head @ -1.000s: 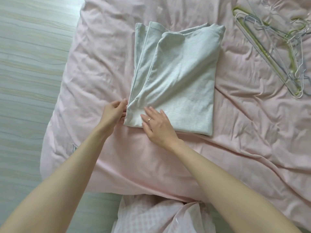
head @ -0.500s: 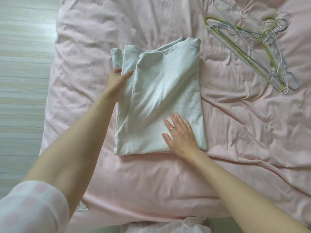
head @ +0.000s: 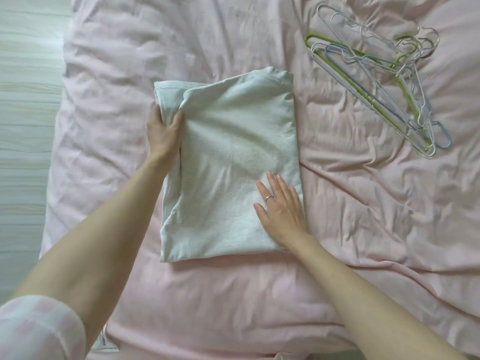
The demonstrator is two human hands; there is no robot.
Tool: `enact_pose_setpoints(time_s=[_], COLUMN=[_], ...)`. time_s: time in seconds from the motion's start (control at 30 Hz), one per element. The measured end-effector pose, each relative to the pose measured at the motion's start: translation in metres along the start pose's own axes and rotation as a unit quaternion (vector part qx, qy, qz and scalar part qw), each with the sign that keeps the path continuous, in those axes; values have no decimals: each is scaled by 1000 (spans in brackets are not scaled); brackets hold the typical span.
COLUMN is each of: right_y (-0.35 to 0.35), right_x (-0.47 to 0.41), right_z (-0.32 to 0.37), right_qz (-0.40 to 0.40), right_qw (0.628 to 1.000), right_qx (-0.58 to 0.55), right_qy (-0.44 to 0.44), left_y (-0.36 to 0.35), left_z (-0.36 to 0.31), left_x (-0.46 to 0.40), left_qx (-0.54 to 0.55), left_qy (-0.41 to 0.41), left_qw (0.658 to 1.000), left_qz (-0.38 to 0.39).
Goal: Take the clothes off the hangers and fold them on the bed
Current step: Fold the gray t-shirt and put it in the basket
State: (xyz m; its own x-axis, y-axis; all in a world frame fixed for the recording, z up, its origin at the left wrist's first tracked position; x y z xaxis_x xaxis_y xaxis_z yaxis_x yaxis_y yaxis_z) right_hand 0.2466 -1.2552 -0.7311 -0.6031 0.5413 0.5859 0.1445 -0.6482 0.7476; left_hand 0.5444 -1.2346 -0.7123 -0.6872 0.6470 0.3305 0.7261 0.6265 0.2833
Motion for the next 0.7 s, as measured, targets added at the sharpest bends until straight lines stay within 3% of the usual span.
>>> enact_pose_setpoints(time_s=[0.13, 0.2, 0.3, 0.43, 0.57, 0.63, 0.7], right_y=[12, 18, 8, -21, -48, -52, -49], right_x=[6, 17, 33, 34, 41, 47, 49], right_z=[-18, -47, -86, -100, -85, -78, -77], right_qz=[-97, -140, -145, -11, 112, 143, 143], right_qw=[991, 964, 908, 835, 707, 683, 696], right_qx=[-84, -192, -327, -492, -657, -677, -666], right_qy=[-41, -118, -218, -246, -237, -236, -226], left_y=[19, 22, 26, 18, -2, -10, -11], left_z=[2, 1, 31, 62, 82, 93, 98], left_x=[-10, -10, 11, 53, 107, 137, 160], left_qx=[-106, -171, -180, -139, -13, -10, -39], left_qy=[46, 46, 126, 200, 261, 295, 308], left_qw=[991, 982, 975, 968, 956, 942, 936], left_qz=[-70, -60, -12, 53, 133, 161, 166])
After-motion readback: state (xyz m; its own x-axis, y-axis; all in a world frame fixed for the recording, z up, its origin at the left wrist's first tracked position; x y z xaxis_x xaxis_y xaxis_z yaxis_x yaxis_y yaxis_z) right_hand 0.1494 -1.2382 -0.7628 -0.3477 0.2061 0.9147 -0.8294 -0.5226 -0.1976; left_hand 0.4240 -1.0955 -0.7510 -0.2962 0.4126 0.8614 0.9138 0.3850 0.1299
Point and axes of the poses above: each hand's wrist, its own x-axis away from the middle knuckle, its own y-axis out of the back of the hand, z = x × y, the point moved 10 cm from there along -x, towards the middle knuckle, and after that the axes turned 12 degrees about z, right-handed, at the moved point
